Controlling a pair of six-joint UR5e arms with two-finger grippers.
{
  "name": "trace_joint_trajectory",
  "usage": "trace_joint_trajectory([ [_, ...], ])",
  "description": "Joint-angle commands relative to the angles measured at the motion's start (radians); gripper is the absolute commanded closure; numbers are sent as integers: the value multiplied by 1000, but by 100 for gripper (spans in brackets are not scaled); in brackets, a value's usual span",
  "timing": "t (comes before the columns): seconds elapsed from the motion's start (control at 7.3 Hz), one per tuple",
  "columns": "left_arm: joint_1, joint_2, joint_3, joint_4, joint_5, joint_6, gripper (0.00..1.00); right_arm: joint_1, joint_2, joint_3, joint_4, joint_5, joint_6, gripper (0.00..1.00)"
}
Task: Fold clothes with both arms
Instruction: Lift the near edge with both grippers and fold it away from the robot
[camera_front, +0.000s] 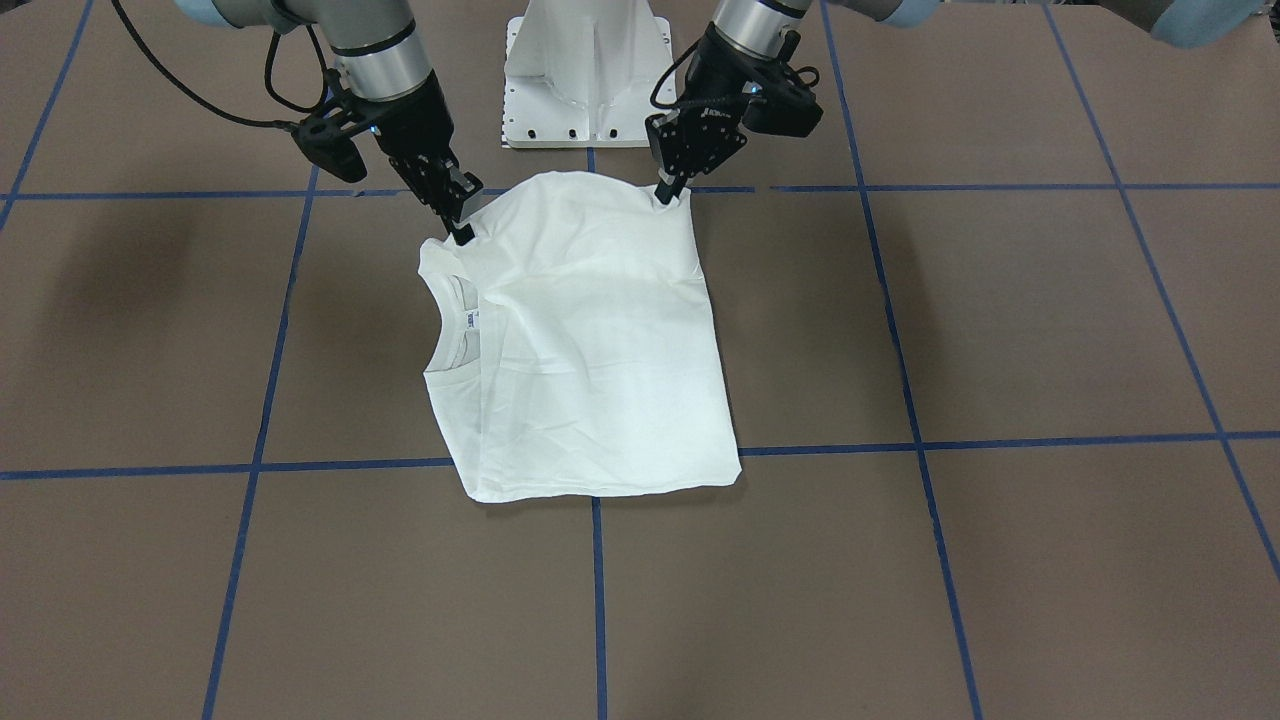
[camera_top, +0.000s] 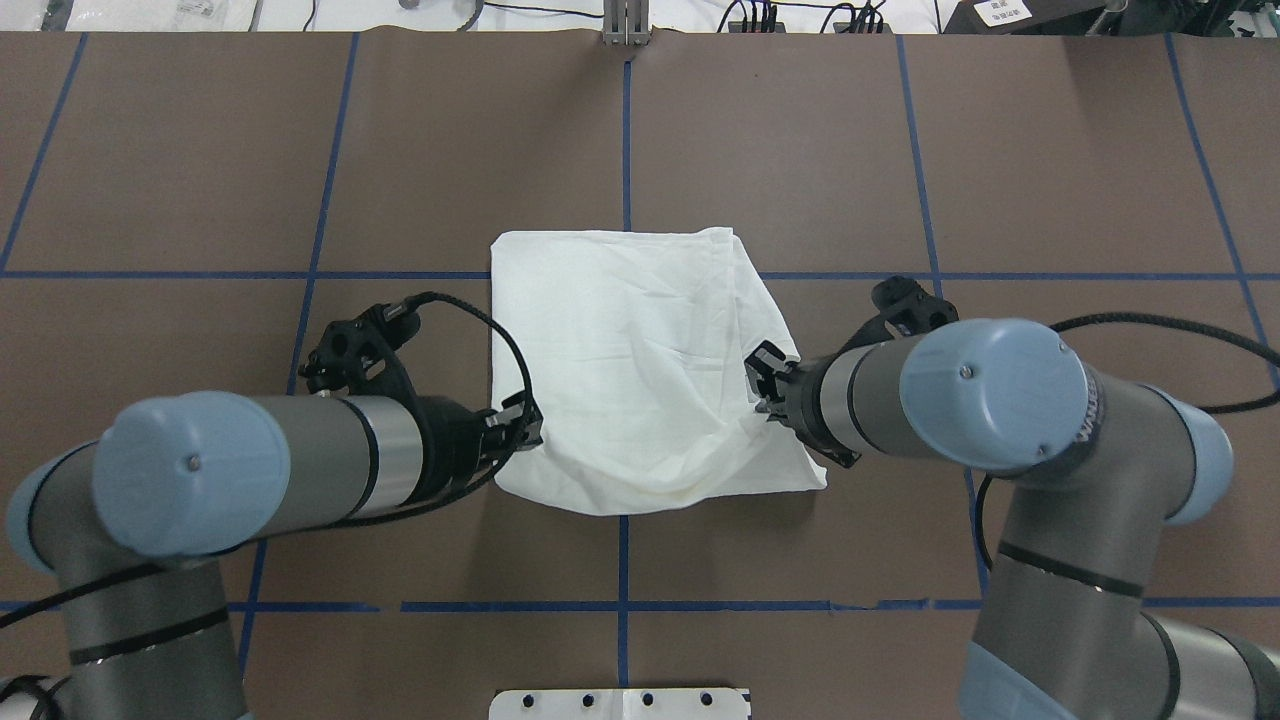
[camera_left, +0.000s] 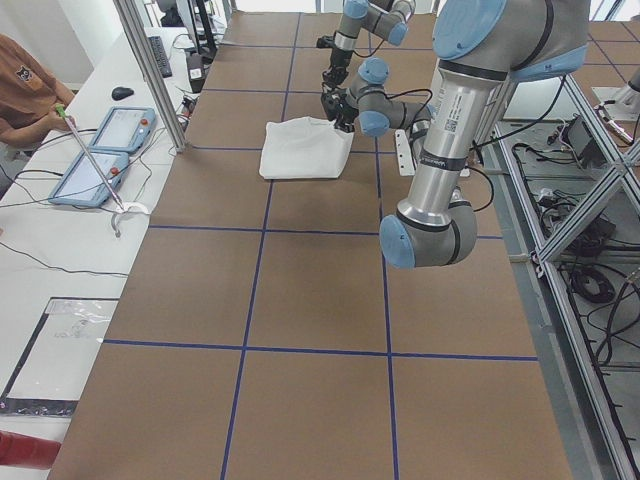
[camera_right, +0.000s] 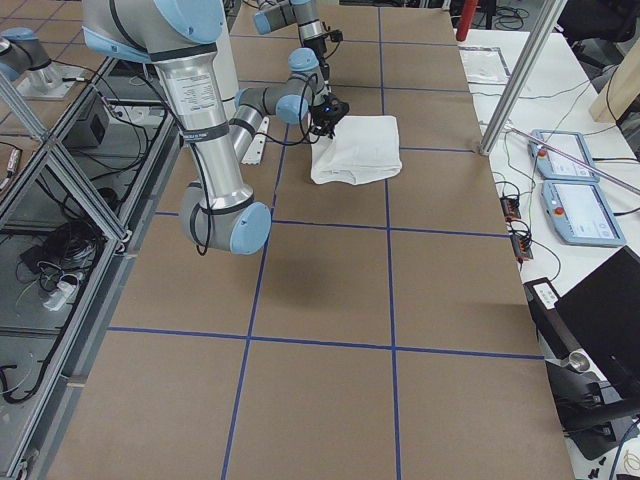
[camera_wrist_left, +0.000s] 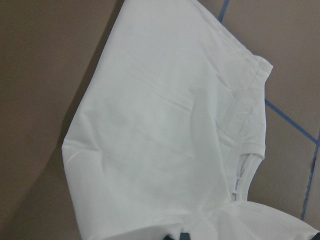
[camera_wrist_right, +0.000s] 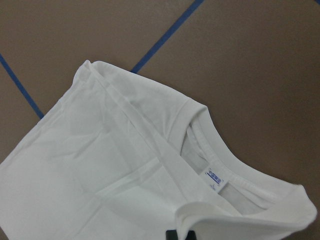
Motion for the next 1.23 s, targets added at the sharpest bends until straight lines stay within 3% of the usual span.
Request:
trace_joint_trajectory([
  [0.0, -128, -43, 173, -101, -54, 106, 100, 110, 124, -186, 6, 73, -109, 100],
  [0.41, -185, -109, 410, -284, -63, 145, 100, 146, 250, -431, 21, 89, -211, 100],
  [0.68, -204, -108, 454, -333, -63, 163, 100, 177, 253, -497, 110, 139, -228, 100],
  [1.1, -216, -122, 469, -335, -63, 174, 100, 197, 322, -592, 115, 156, -260, 100],
])
